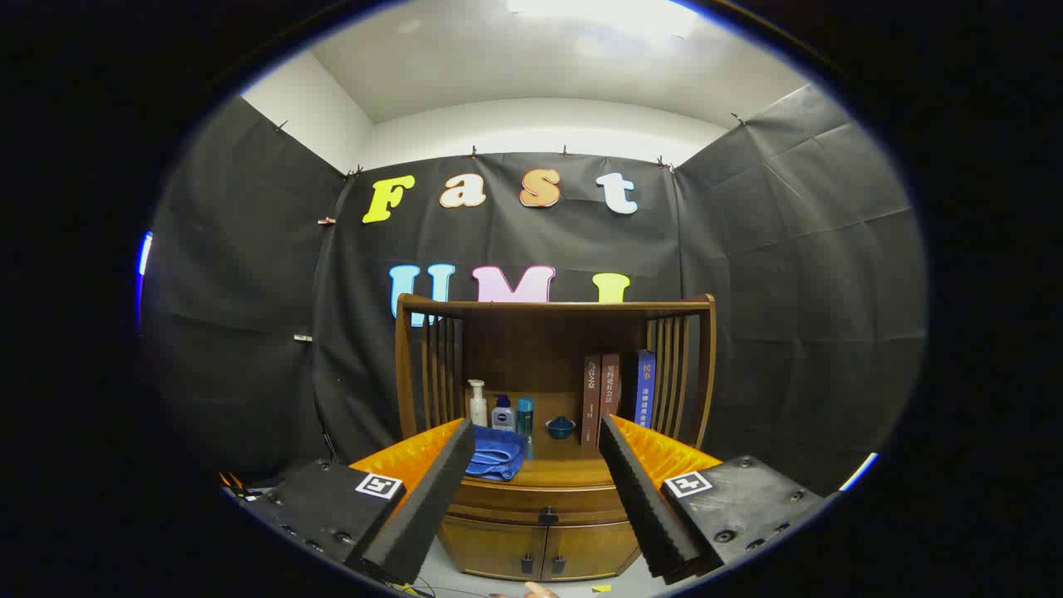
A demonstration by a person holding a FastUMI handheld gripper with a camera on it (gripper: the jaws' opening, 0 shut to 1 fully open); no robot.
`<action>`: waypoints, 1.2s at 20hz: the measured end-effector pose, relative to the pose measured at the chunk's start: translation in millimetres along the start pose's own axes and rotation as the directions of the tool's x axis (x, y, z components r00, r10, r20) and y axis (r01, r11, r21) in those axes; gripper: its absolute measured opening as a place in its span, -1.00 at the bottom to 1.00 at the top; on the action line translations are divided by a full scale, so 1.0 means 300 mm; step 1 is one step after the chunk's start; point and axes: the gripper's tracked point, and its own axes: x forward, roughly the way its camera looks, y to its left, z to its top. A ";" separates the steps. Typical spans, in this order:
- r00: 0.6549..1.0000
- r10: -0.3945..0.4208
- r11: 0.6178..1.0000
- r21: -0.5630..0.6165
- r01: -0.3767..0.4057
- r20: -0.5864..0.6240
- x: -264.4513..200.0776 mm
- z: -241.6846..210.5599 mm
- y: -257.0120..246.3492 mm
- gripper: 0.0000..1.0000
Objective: Pull open the drawer, take out the items inside it, and place them on the countertop above the cabinet.
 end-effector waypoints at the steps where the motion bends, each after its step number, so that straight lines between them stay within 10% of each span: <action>1: 1.000 -0.002 1.000 0.005 0.002 -0.001 0.007 -0.001 -0.002 0.97; 24: 1.000 -0.013 1.000 -0.014 0.013 -0.010 0.018 -0.013 -0.012 0.97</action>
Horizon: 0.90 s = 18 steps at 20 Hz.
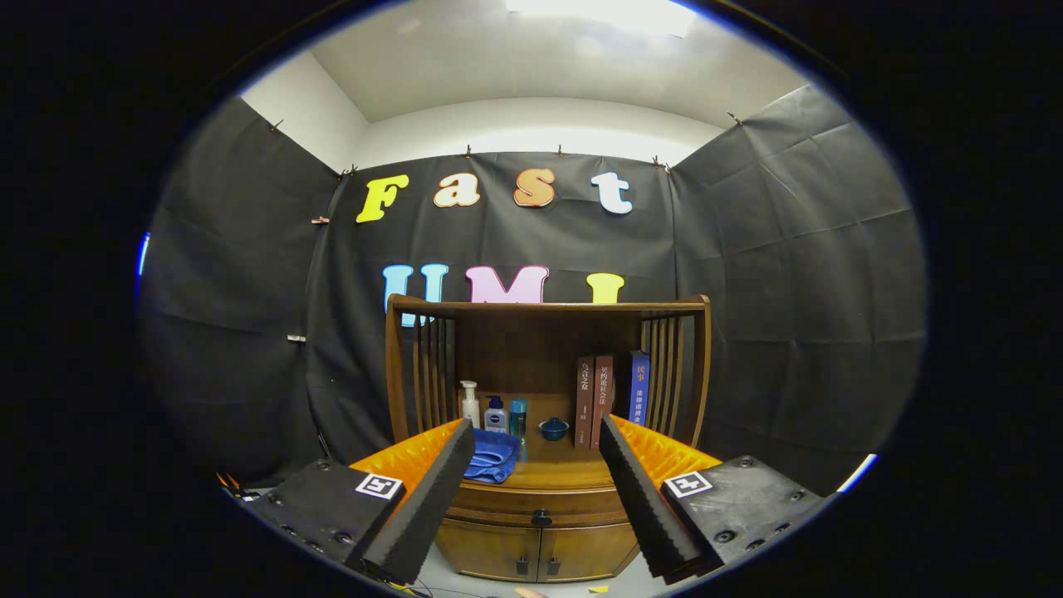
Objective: Pull open the drawer, take out the items inside it, and place them on the countertop above the cabinet.
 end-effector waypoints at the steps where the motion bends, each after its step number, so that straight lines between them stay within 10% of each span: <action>1: 1.000 0.001 1.000 -0.001 -0.001 -0.003 0.004 -0.004 0.003 0.97; 18: 0.985 0.024 1.000 0.018 -0.022 -0.171 0.264 -0.453 0.023 0.98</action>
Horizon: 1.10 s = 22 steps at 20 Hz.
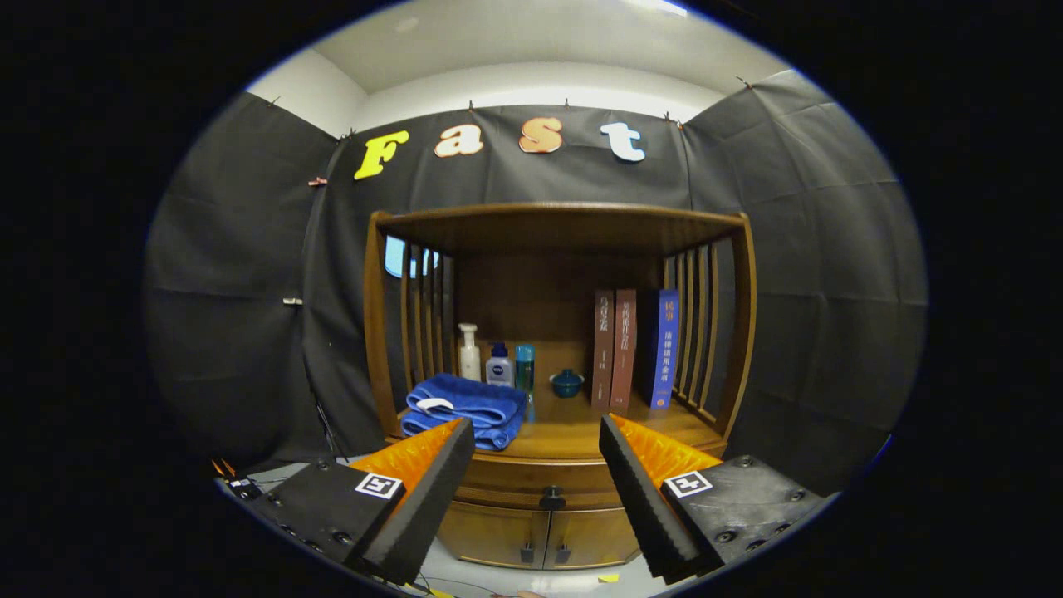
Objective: Pull open the drawer, take out the items inside it, and place them on the countertop above the cabinet.
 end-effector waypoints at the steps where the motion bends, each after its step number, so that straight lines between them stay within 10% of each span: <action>1: 1.000 0.000 1.000 0.005 0.000 -0.017 0.032 -0.042 -0.003 0.98; 22: 0.928 -0.066 0.995 0.042 0.088 -0.367 0.463 -0.780 -0.085 0.69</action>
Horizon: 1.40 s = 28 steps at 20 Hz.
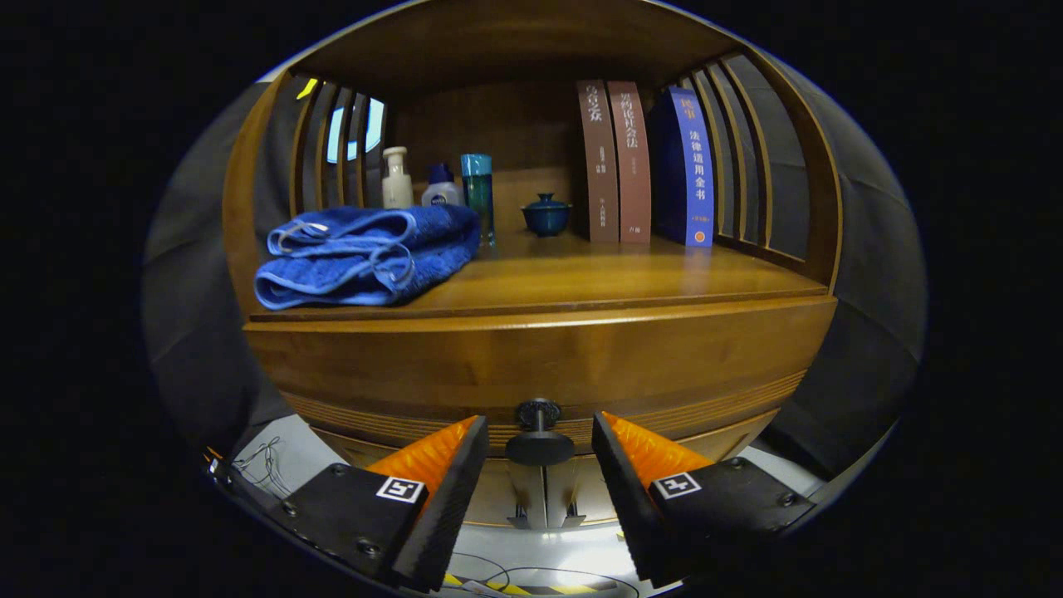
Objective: Pull open the drawer, take out the items inside it, and place them on the countertop above the cabinet.
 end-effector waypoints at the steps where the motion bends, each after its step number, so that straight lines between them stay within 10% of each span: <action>1: 1.000 0.003 1.000 -0.003 -0.003 -0.012 0.003 -0.010 0.005 0.69; 11: 1.000 -0.003 1.000 -0.028 0.002 -0.024 0.035 -0.041 -0.010 -0.50; 28: 0.994 -0.015 0.997 -0.072 0.008 -0.104 -0.358 -0.193 -0.003 -0.50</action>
